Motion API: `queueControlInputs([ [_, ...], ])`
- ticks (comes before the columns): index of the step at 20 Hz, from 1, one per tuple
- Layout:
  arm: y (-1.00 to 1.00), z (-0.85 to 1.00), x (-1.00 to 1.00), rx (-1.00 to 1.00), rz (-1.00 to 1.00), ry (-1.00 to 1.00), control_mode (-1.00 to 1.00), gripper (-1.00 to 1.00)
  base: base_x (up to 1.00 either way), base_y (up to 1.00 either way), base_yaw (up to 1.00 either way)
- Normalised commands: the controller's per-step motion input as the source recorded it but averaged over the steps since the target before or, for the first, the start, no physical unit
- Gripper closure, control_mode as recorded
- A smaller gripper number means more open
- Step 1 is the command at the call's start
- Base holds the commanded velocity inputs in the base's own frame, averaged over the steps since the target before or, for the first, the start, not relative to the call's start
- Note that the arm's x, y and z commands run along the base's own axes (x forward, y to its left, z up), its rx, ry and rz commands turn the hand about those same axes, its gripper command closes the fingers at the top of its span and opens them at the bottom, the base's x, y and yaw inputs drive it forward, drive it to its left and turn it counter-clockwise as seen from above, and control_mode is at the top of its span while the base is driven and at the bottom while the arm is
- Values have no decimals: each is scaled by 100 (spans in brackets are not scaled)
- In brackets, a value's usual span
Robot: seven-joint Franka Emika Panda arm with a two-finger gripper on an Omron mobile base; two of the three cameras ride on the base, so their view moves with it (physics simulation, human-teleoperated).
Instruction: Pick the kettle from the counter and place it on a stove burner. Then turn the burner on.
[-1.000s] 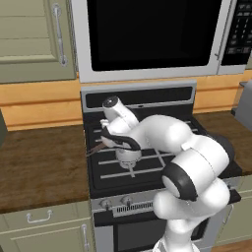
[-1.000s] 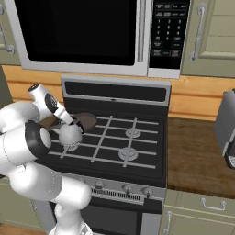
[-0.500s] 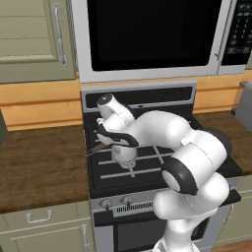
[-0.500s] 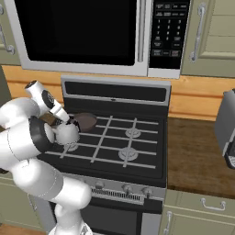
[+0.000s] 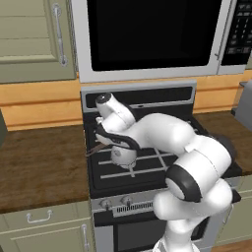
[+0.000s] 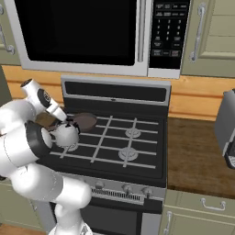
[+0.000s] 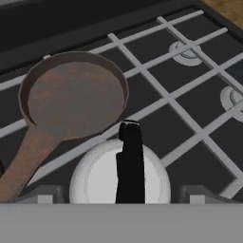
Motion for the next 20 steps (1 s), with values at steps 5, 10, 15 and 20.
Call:
queueControlInputs([
  [5, 19, 58, -56, -4, 1, -18, -100, -100, 0, 0, 0],
  [10, 81, 26, -100, -21, 5, -33, -100, -100, 0, 0, 0],
  [15, 72, -66, -100, -21, 0, -29, -100, -100, 0, 0, 0],
  [20, 11, -100, -100, -20, 8, -5, -100, -100, 0, 0, 0],
])
